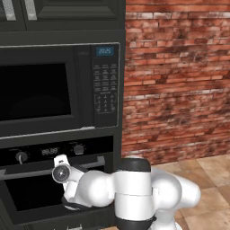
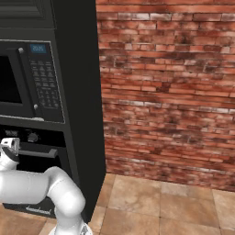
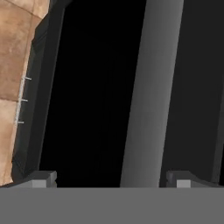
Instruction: Take the fish from the oven and place it on the plate on the counter.
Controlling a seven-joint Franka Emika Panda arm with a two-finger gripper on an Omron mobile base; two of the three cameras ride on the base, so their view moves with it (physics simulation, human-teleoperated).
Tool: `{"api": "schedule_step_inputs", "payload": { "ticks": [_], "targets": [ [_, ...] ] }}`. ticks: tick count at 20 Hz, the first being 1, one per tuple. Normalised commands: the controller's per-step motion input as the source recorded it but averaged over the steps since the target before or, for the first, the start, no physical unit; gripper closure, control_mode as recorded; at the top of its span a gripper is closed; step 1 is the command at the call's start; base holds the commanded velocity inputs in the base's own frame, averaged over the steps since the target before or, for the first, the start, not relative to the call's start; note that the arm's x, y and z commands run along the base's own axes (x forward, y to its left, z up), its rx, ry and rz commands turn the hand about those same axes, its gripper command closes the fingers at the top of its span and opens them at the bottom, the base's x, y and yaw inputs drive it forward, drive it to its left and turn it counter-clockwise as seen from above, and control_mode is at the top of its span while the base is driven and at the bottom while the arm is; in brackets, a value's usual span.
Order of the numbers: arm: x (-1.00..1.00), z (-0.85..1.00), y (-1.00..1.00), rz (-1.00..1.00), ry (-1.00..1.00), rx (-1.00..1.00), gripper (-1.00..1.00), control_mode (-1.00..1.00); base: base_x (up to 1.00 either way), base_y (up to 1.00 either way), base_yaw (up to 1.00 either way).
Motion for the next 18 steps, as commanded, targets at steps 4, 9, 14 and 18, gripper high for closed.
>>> {"api": "schedule_step_inputs", "payload": {
  "ticks": [4, 9, 14, 18],
  "targets": [
    [0.08, -0.31, 0.22, 0.0, -0.07, 0.0, -1.0, -1.0, 0.0, 0.0, 0.0],
    [0.17, -0.02, 0.3, -0.01, -0.05, 0.0, -1.0, -1.0, 0.0, 0.0, 0.0],
    [0.17, -0.01, 0.25, -0.02, 0.0, 0.0, -1.0, -1.0, 0.0, 0.0, 0.0],
    [0.16, -0.06, 0.28, -0.01, 0.0, -0.02, -1.0, -1.0, 0.0, 0.0, 0.0]
  ]
}}
